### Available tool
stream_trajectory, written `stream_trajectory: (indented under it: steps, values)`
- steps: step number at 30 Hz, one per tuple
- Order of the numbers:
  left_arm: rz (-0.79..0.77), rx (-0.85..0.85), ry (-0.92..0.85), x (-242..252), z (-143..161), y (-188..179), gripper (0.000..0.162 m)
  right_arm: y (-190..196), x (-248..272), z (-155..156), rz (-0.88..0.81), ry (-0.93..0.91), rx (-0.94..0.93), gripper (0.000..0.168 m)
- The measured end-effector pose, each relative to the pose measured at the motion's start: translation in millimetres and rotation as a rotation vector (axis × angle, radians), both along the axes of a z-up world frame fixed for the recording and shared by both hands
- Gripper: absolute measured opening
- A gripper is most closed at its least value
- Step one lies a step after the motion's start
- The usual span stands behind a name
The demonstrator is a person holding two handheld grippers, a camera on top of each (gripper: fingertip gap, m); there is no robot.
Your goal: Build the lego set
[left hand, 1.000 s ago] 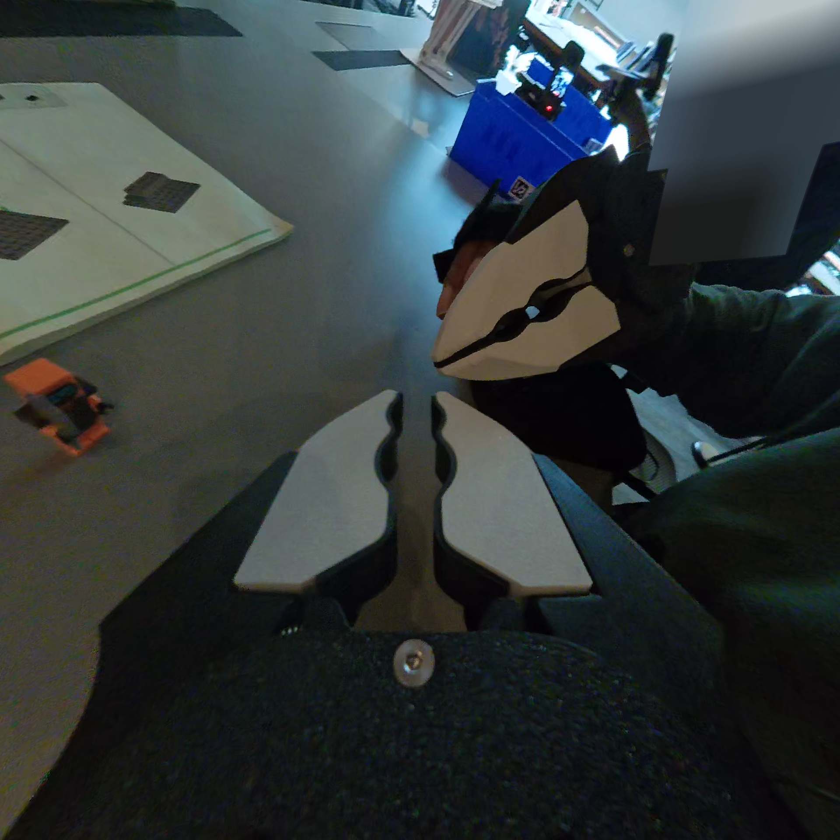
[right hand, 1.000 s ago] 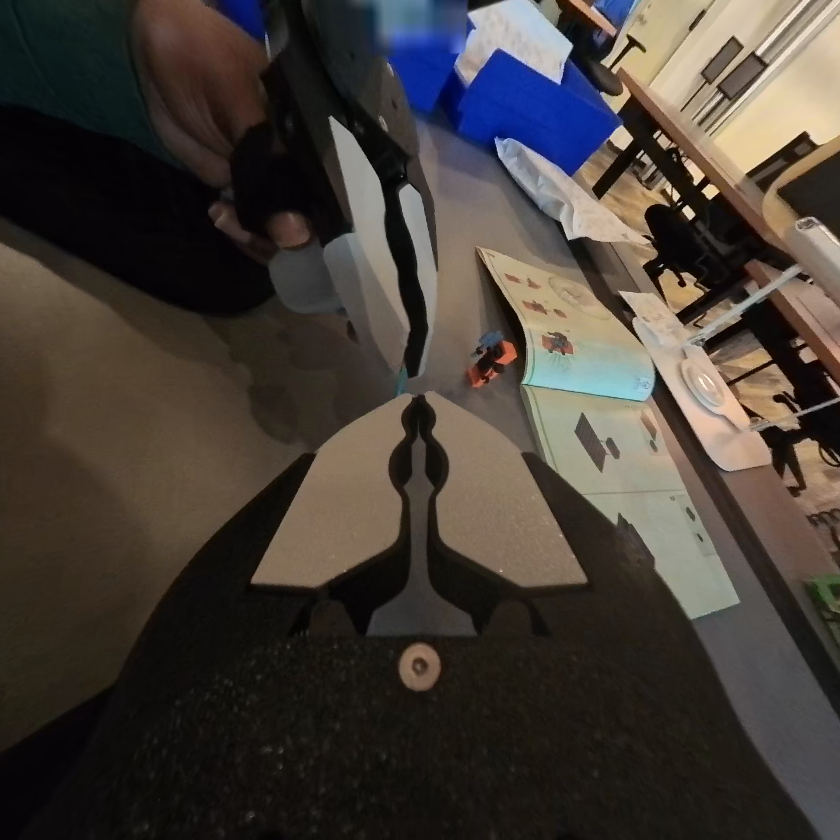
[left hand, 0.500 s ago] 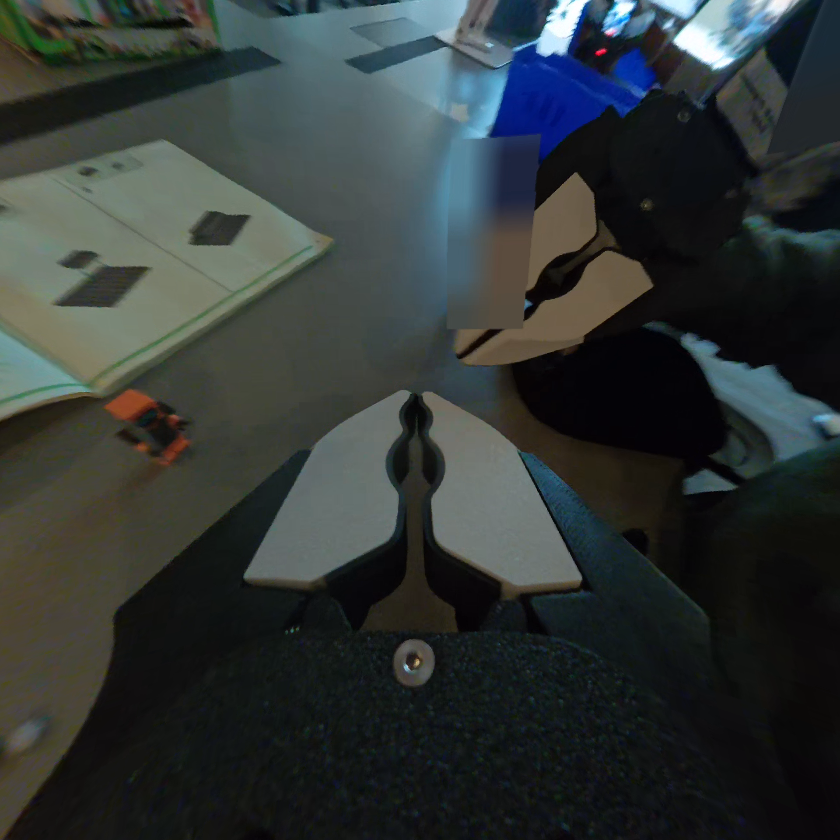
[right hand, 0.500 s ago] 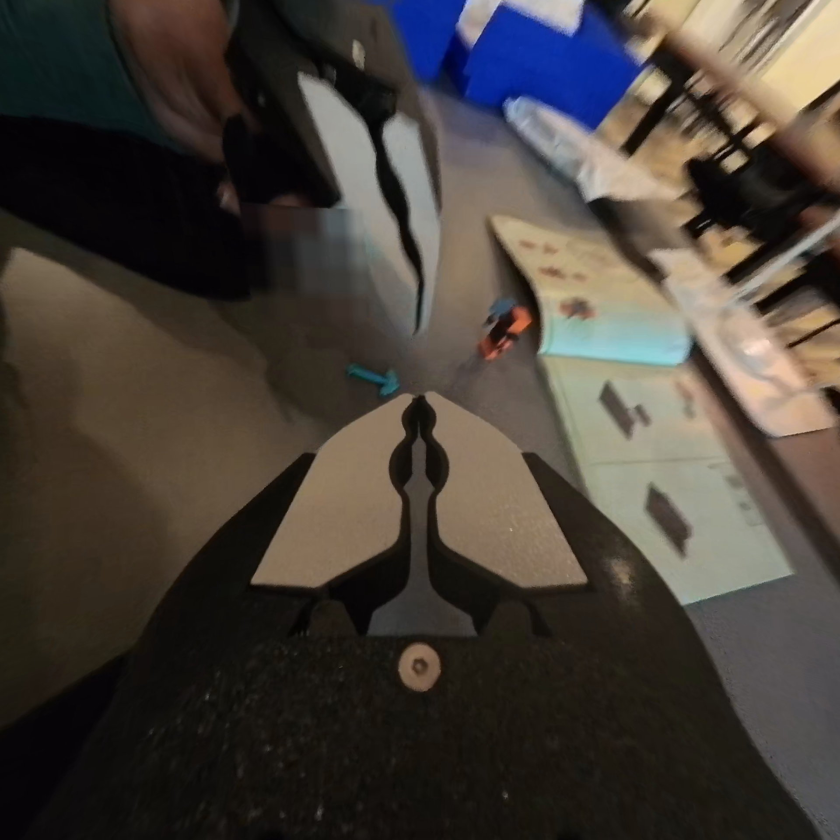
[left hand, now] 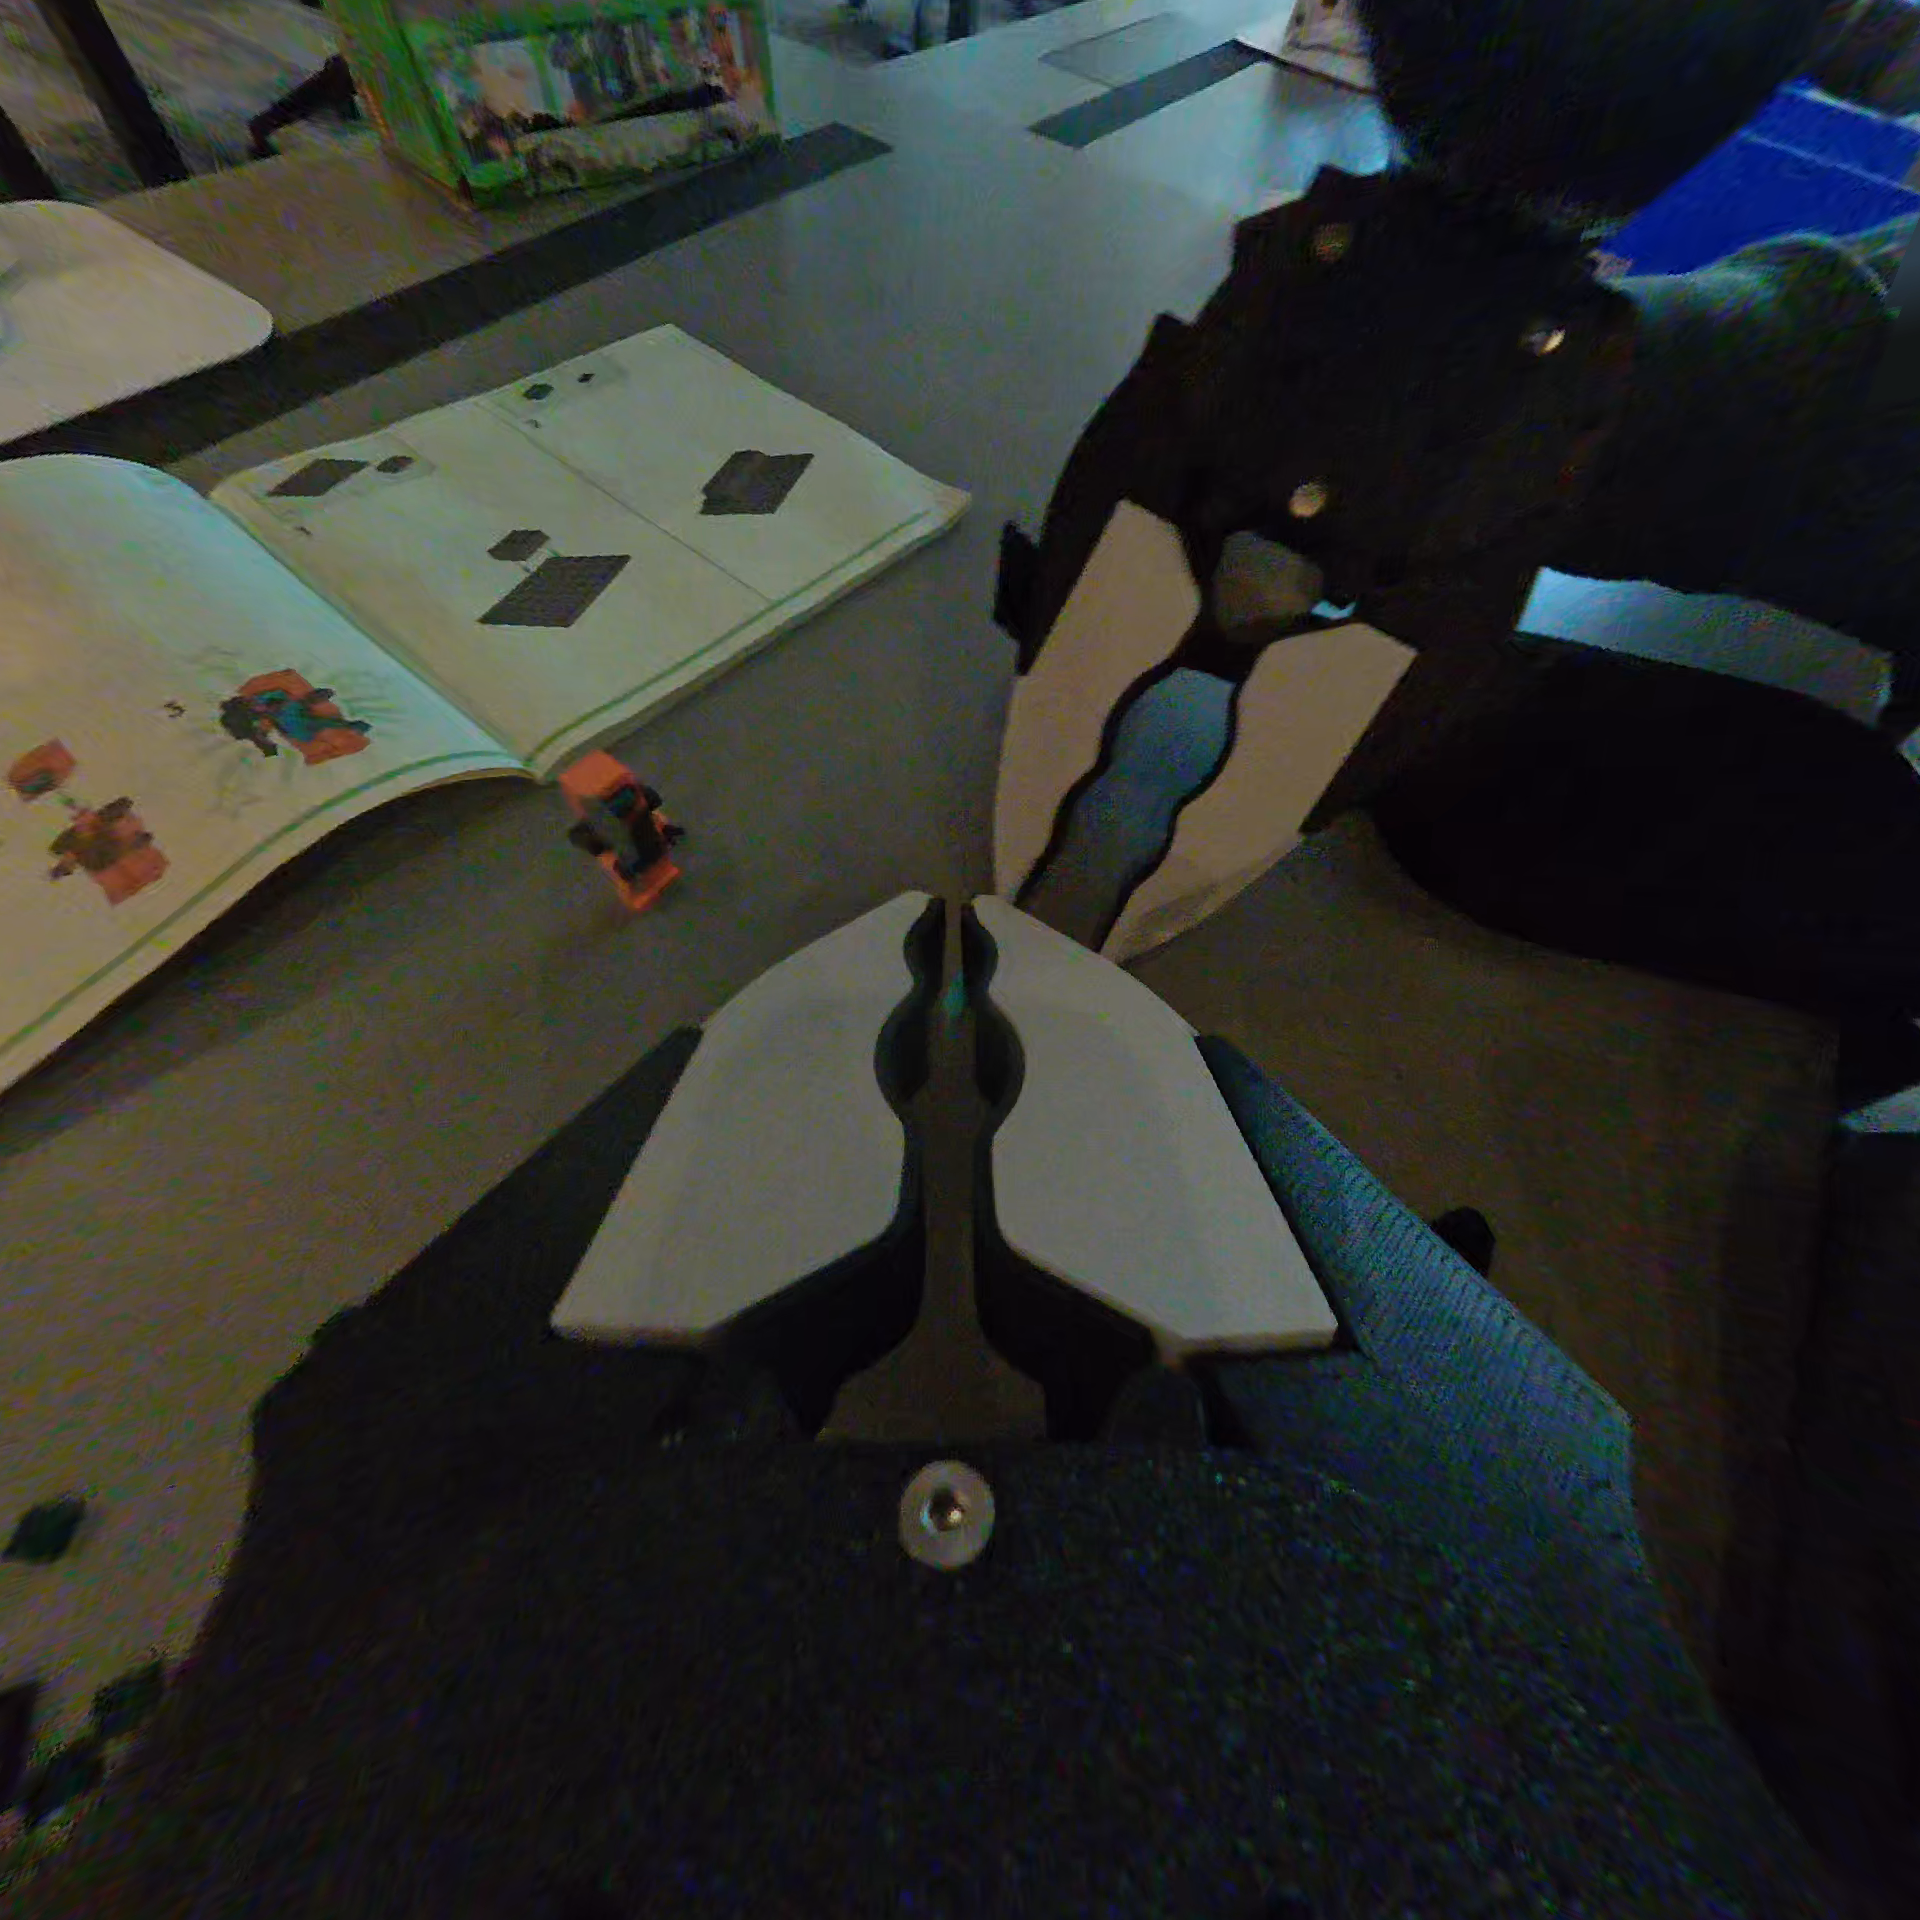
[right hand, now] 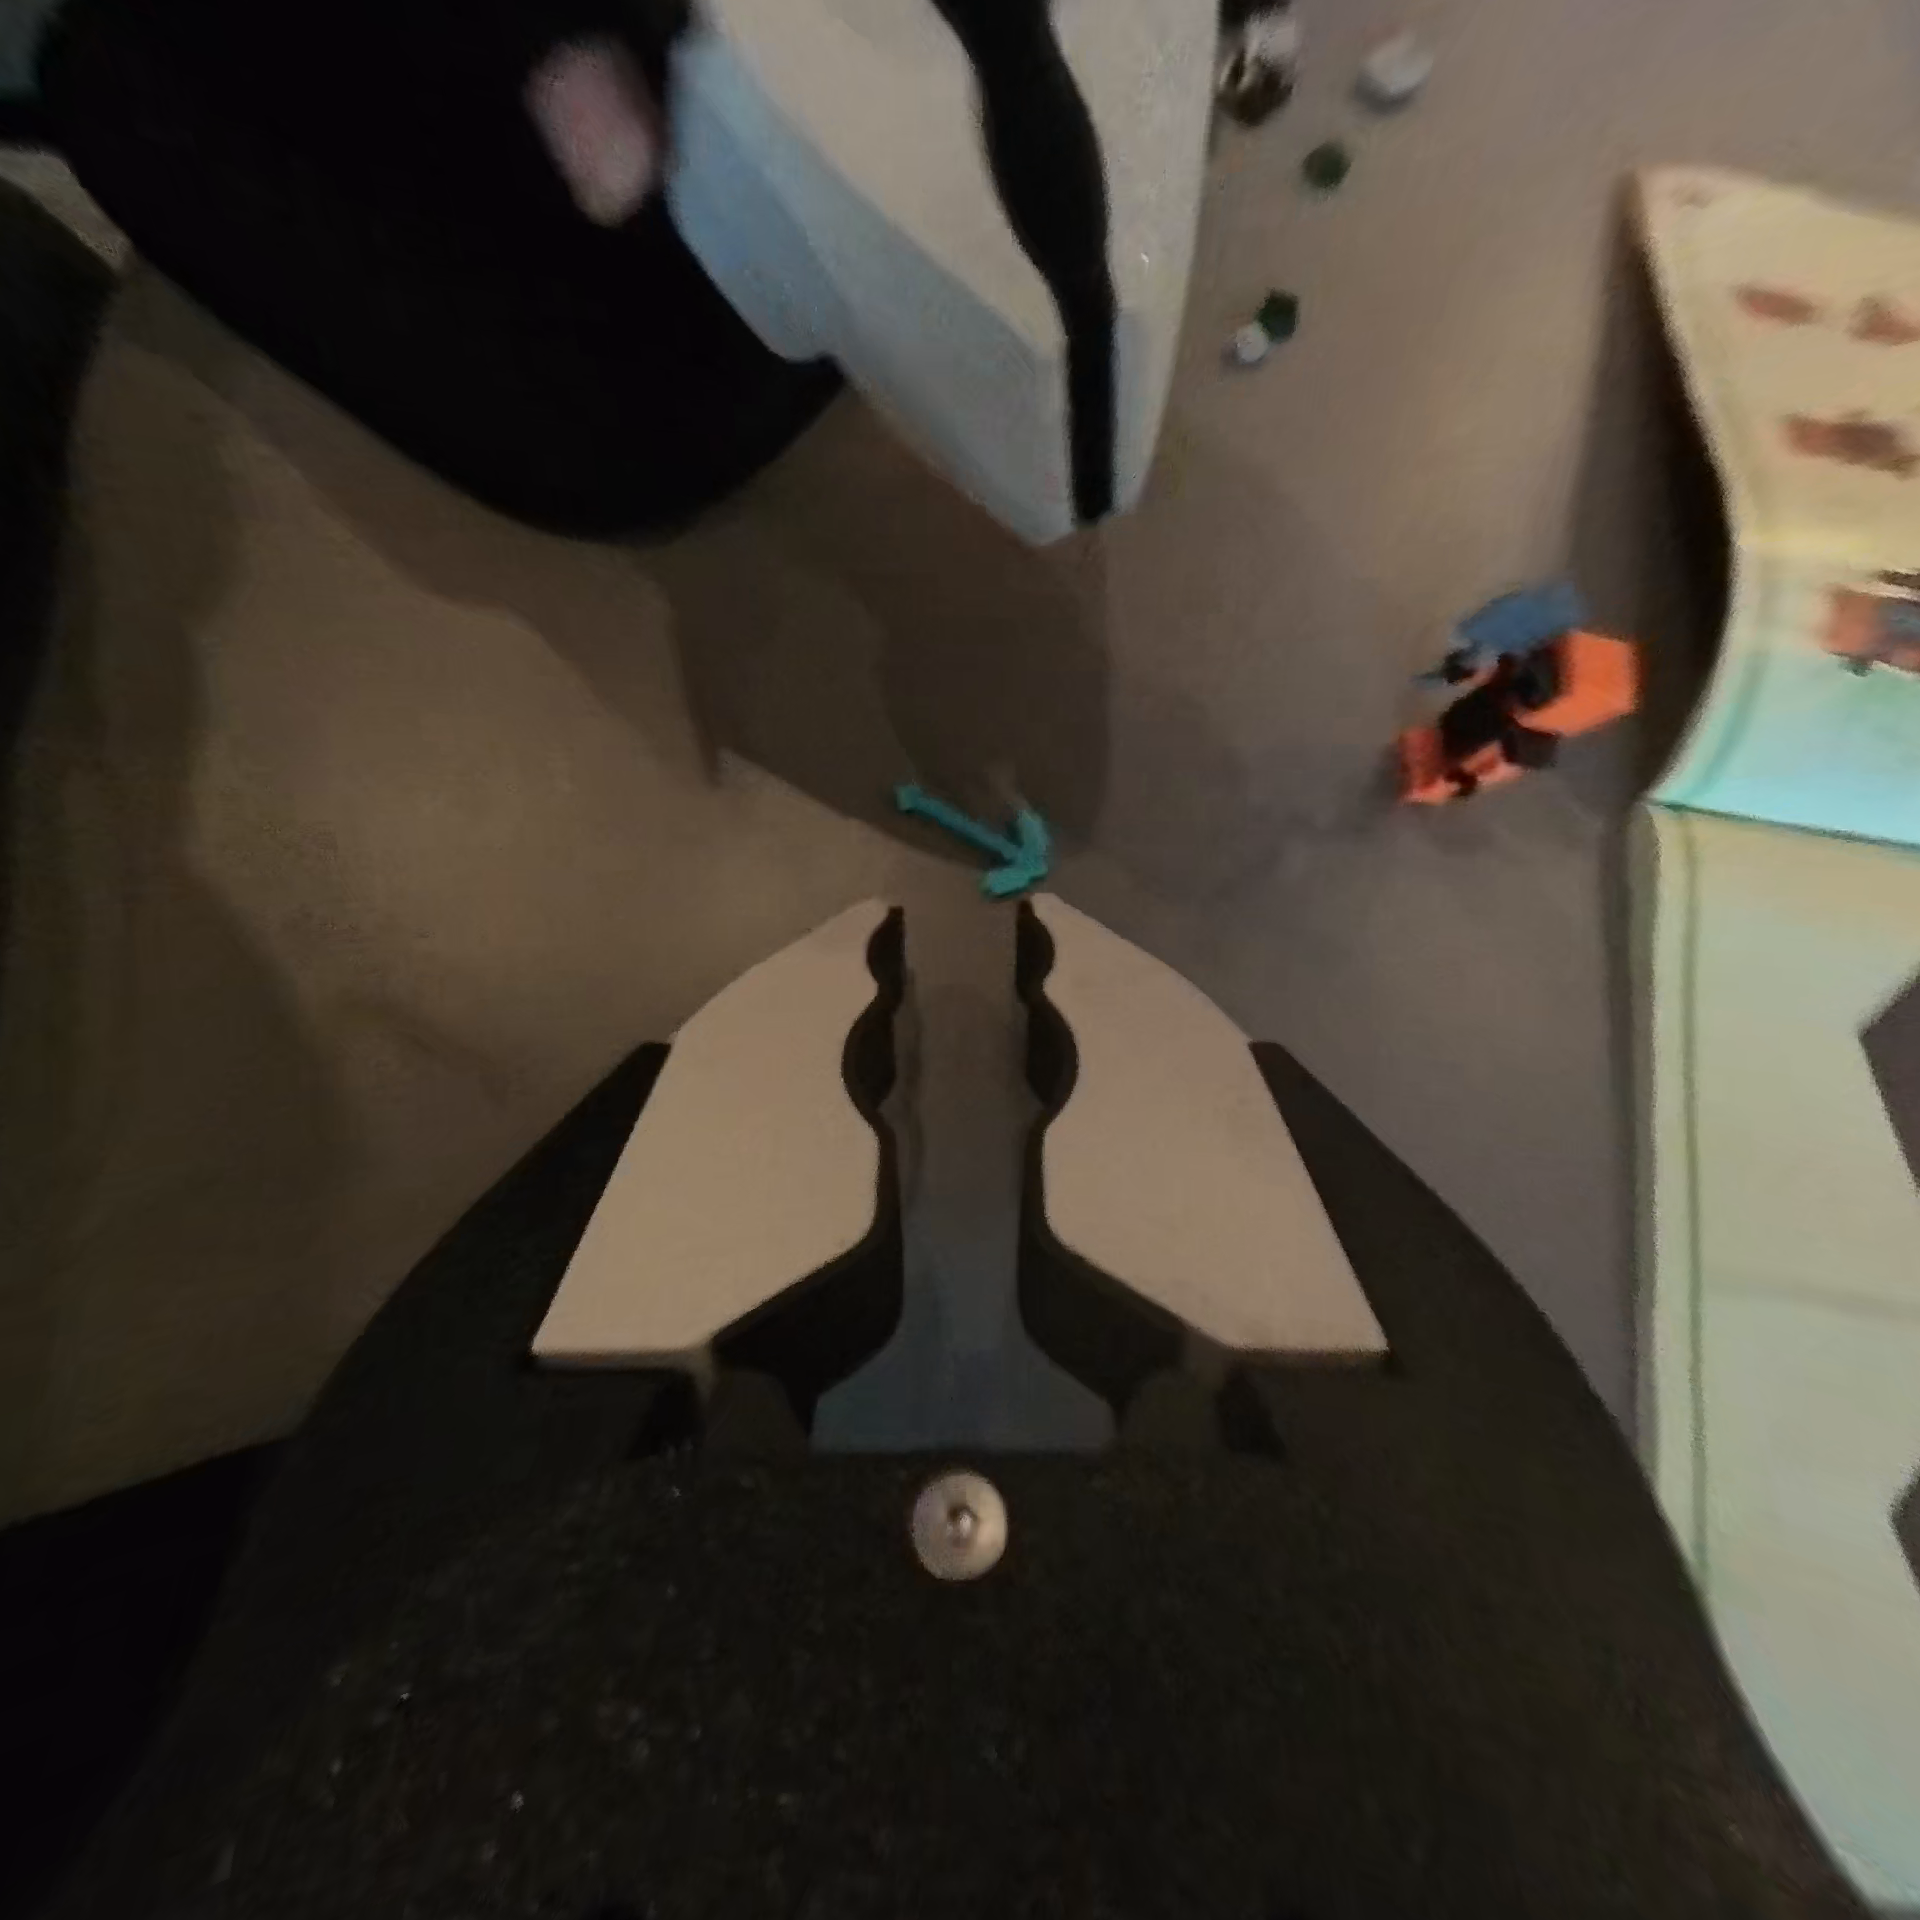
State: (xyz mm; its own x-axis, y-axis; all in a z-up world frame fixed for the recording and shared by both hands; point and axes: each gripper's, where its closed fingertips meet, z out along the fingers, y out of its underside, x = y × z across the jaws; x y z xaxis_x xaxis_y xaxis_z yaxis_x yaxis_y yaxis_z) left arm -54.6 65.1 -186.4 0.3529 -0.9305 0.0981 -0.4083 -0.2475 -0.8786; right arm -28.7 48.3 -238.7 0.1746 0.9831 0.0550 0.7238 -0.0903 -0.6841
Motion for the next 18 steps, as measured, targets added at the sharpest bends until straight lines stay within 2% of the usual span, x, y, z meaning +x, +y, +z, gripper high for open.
stream_trajectory:
  steps: [1, 6, 11, 18]
  values:
    - [0.007, 0.007, 0.001, -2.5, 0.5, 0.0, 0.005, 3.2, -2.7, -4.1, 0.011, -0.029, -0.01, 0.023]
    - [0.02, 0.009, -0.002, -15.8, -1.4, -0.7, 0.005, 11.7, -13.8, -17.1, 0.043, -0.108, -0.048, 0.027]
    - [0.016, -0.01, -0.016, -22.6, -3.7, -0.5, 0.004, 15.1, -14.7, -18.5, 0.064, -0.118, -0.097, 0.011]
    - [-0.02, -0.025, -0.004, -19.0, -8.1, -6.1, 0.003, 16.5, -13.6, -18.3, 0.092, -0.108, -0.083, 0.008]
